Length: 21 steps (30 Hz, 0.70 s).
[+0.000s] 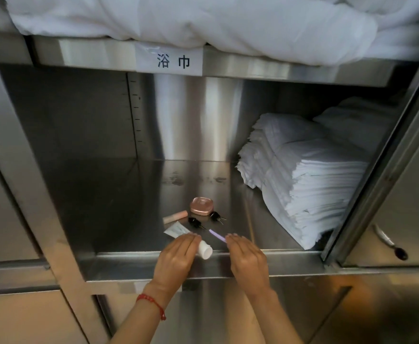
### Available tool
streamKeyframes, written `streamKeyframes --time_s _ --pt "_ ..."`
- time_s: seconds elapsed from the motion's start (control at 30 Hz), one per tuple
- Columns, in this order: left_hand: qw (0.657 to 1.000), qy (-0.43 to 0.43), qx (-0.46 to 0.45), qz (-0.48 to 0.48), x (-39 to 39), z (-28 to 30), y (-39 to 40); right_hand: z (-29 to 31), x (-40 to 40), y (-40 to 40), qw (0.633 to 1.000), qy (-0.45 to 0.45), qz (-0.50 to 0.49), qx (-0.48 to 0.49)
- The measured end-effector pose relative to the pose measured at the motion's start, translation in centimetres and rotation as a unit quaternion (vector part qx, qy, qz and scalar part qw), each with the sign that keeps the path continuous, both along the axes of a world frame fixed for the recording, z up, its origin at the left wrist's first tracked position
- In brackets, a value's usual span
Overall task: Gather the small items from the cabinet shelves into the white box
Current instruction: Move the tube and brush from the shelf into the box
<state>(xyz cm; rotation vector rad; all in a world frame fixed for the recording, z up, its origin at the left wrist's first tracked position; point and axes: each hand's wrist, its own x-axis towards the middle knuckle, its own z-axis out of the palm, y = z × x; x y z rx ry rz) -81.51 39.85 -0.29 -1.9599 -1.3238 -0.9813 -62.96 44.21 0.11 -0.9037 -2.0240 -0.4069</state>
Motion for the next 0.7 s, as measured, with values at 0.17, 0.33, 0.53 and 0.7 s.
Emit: streamKeyframes --time_s 0.17,0.33,0.53,0.7 --pt "0.999 0.01 0.027 -0.038 1.7 -0.3 0.6 0.3 2.2 -0.9 0.999 0.01 -0.045 0.015" --pt "0.996 -0.002 0.037 -0.083 4.0 0.2 1.1 0.8 4.4 -1.8 0.995 0.011 -0.089 0.037" --pt "0.991 -0.004 0.048 -0.123 7.3 0.8 1.8 1.6 8.0 -2.6 0.993 -0.007 -0.112 0.026" --pt "0.988 -0.005 0.055 -0.145 10.5 1.5 2.4 2.5 11.2 -3.2 0.991 -0.023 -0.132 0.016"
